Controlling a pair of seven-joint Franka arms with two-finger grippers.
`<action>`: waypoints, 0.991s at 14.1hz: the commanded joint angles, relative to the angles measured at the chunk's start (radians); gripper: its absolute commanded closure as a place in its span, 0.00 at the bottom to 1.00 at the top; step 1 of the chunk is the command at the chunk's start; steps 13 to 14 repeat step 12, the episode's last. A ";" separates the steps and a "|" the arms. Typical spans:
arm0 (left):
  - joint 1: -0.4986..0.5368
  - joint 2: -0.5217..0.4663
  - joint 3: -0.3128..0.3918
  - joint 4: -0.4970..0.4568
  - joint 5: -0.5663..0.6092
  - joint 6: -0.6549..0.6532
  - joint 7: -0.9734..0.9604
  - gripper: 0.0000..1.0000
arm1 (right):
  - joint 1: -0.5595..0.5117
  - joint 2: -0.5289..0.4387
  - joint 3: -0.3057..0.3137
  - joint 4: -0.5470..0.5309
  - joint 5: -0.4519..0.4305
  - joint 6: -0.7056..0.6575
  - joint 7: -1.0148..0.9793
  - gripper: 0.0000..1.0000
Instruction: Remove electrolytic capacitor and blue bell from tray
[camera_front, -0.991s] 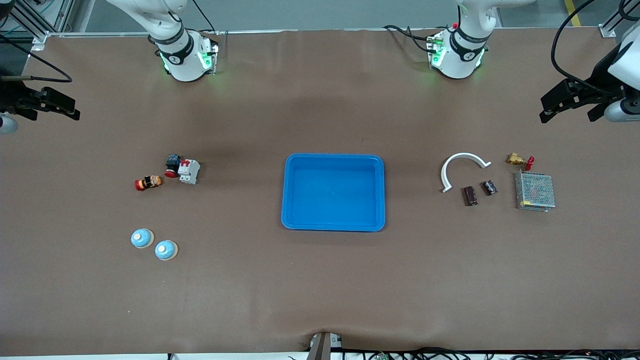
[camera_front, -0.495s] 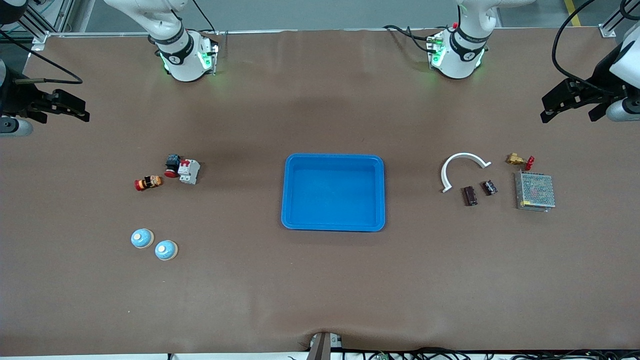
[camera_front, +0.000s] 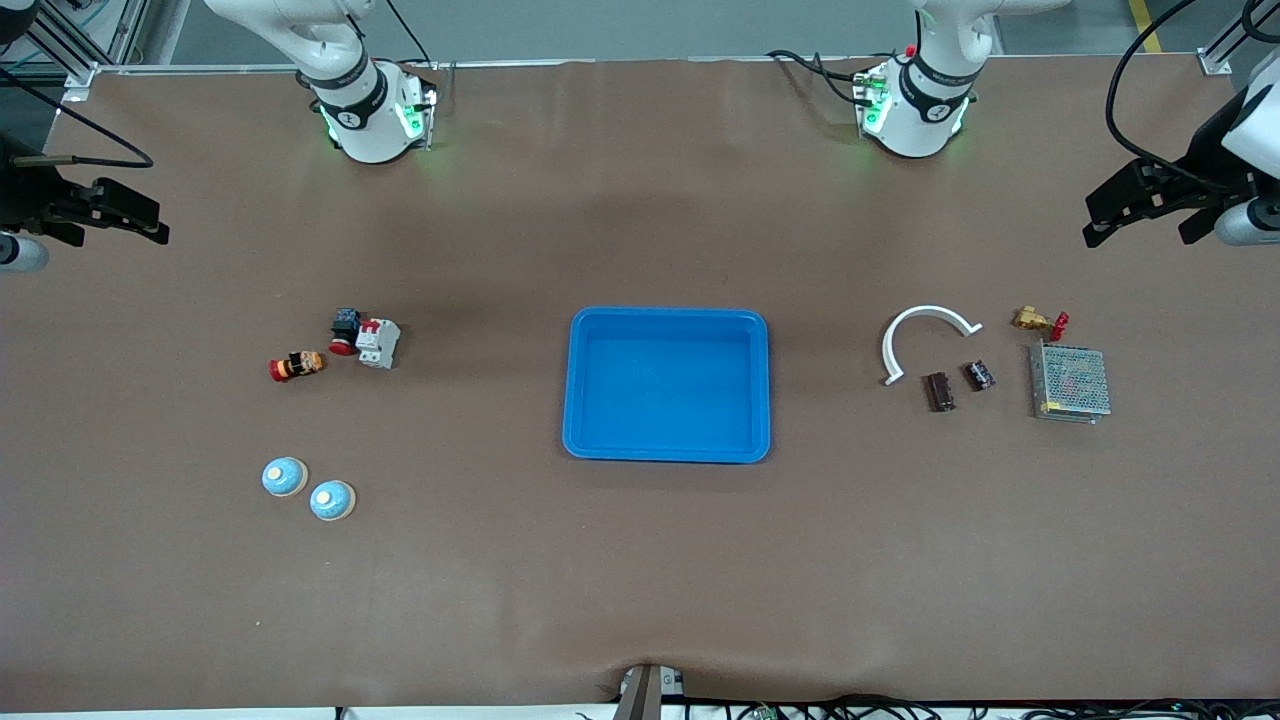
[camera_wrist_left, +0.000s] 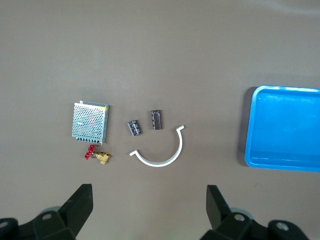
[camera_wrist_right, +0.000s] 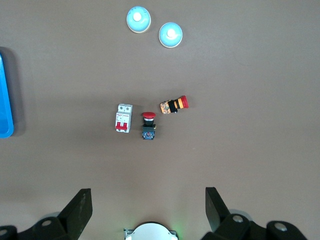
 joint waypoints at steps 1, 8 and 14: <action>0.002 0.005 0.000 0.015 0.003 -0.001 -0.003 0.00 | 0.013 0.007 -0.013 0.018 0.004 -0.003 0.011 0.00; 0.002 0.003 0.002 0.015 0.003 -0.003 -0.003 0.00 | 0.015 0.012 -0.013 0.021 0.005 -0.014 0.011 0.00; 0.002 0.003 0.000 0.015 0.003 -0.003 -0.003 0.00 | 0.013 0.012 -0.013 0.040 0.007 -0.008 0.012 0.00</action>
